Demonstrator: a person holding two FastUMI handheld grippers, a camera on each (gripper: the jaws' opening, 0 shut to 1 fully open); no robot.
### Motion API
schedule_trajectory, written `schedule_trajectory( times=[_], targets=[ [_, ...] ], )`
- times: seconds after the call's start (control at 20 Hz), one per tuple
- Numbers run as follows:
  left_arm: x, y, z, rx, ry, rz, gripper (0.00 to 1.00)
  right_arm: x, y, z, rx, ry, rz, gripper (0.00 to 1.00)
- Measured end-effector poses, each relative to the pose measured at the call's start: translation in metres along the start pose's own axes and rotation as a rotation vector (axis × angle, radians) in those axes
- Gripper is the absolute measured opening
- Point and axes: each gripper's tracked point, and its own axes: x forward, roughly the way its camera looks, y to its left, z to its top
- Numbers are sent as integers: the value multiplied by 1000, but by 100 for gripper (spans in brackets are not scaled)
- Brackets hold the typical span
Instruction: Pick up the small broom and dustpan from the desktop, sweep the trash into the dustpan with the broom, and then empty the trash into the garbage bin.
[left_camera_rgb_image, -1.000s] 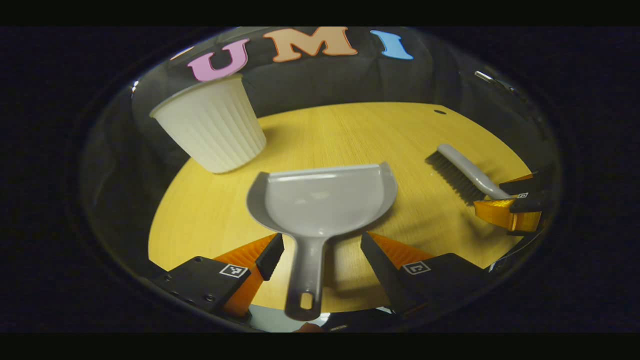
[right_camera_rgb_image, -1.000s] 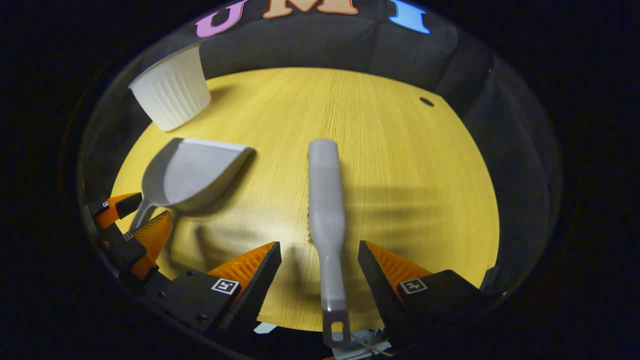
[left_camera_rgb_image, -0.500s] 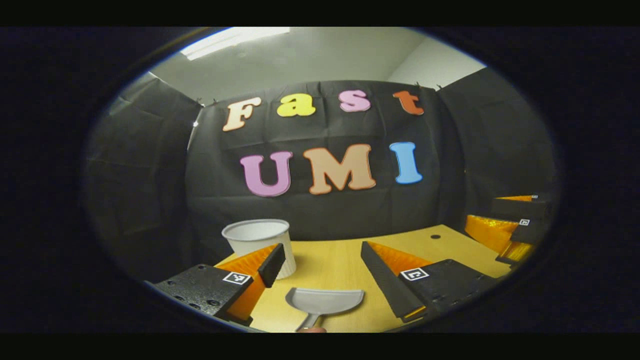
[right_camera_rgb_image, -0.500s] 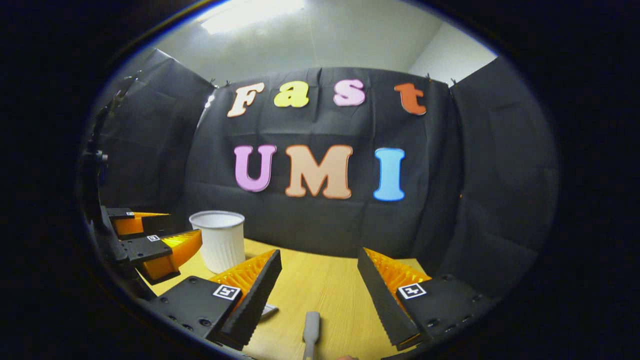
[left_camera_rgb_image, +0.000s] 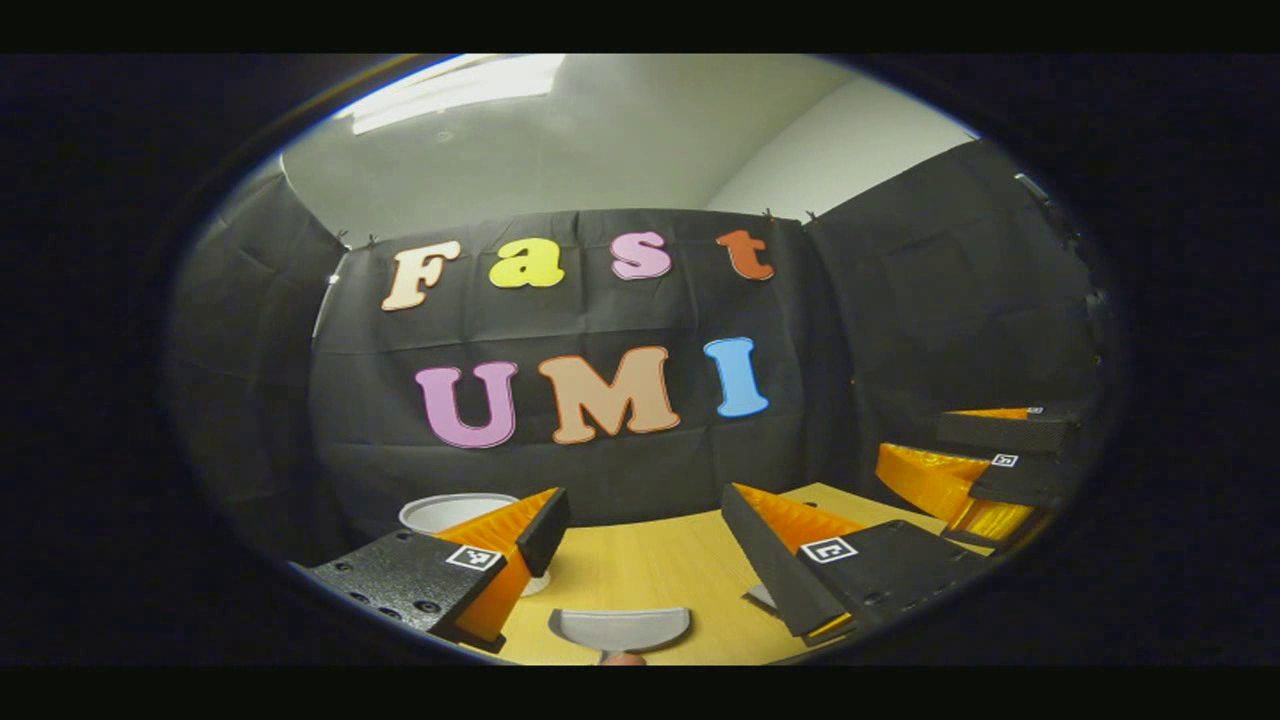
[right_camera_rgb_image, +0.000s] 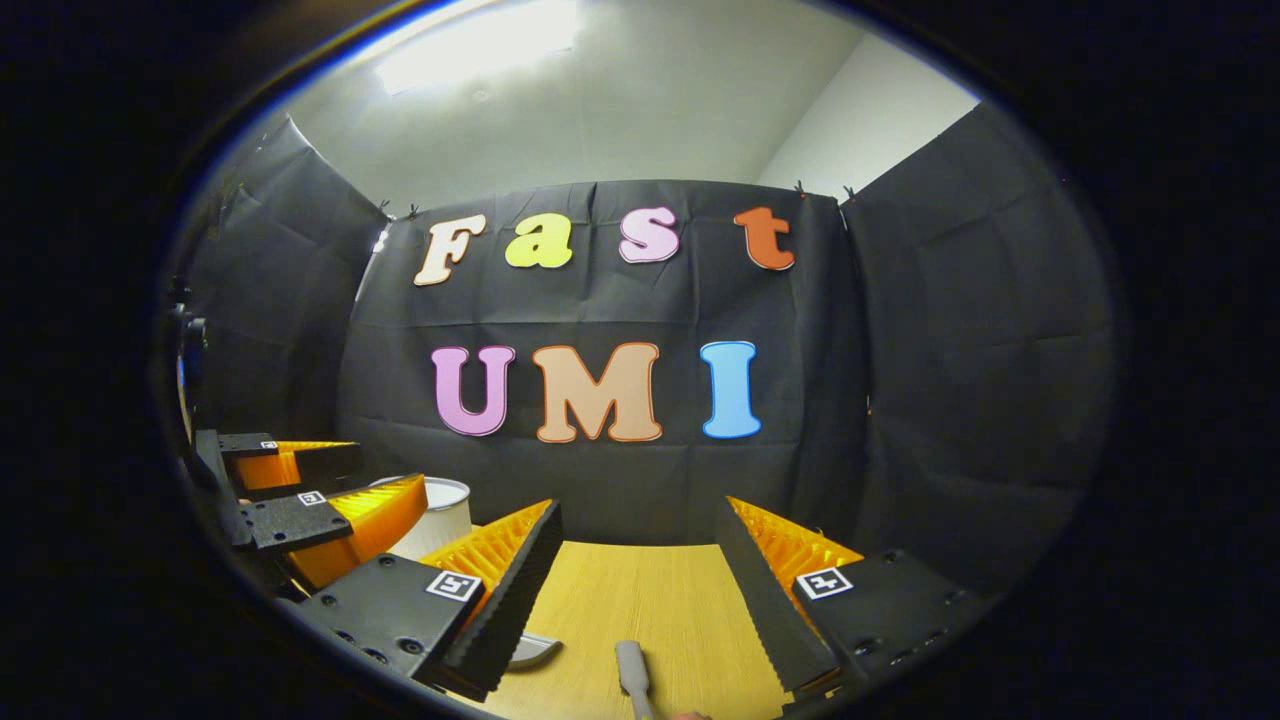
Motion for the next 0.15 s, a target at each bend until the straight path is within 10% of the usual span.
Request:
schedule_trajectory(
  times=[0.15],
  targets=[
    [-3, 0, 3, -1, -11, -27, 92, -3, 0, 4, -9, -15, -14, 99]
  ],
)
